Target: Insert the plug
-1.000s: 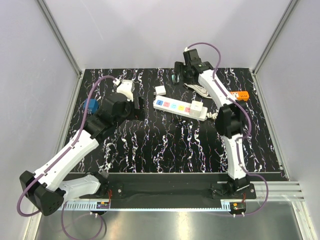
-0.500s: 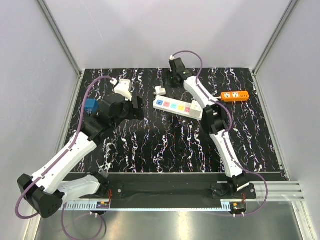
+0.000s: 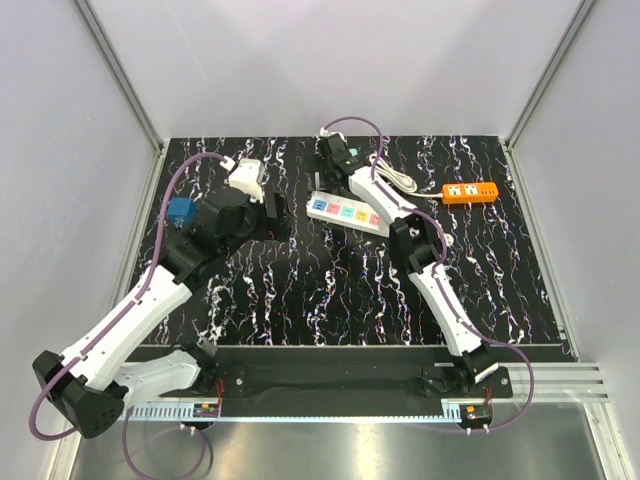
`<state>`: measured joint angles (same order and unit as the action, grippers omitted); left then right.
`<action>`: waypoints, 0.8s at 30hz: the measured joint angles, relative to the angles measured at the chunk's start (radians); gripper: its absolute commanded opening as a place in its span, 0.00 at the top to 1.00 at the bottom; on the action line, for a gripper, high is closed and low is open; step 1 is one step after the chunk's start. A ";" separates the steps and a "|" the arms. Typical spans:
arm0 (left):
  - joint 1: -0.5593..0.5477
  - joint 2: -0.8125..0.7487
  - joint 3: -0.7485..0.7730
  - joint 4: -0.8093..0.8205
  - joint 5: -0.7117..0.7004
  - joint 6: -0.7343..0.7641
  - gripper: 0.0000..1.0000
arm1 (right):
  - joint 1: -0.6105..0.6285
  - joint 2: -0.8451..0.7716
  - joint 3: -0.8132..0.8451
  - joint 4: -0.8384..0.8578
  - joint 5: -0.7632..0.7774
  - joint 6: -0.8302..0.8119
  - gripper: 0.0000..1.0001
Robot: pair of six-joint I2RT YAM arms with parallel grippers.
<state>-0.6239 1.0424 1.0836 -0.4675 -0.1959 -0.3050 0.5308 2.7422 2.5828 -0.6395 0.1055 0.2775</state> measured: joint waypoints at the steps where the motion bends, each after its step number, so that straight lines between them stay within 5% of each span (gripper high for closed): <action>1: 0.000 0.000 0.000 0.000 0.002 -0.002 0.01 | 0.003 0.002 0.002 0.008 0.010 -0.004 0.13; 7: 0.004 -0.002 0.000 0.000 0.012 -0.010 0.01 | 0.014 0.026 0.028 0.027 0.041 -0.045 0.32; 11: 0.007 -0.008 0.000 0.007 0.018 -0.017 0.01 | 0.016 0.027 0.029 0.034 0.050 -0.076 0.61; 18: 0.012 -0.010 0.000 0.014 0.020 -0.027 0.01 | 0.016 0.027 0.019 0.060 0.043 -0.124 0.88; 24: 0.048 -0.009 0.000 0.014 0.055 -0.053 0.02 | 0.016 -0.041 -0.070 0.097 0.008 -0.175 1.00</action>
<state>-0.5758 1.0336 1.0836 -0.4530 -0.1406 -0.3576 0.5472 2.7014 2.5130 -0.5426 0.1131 0.1024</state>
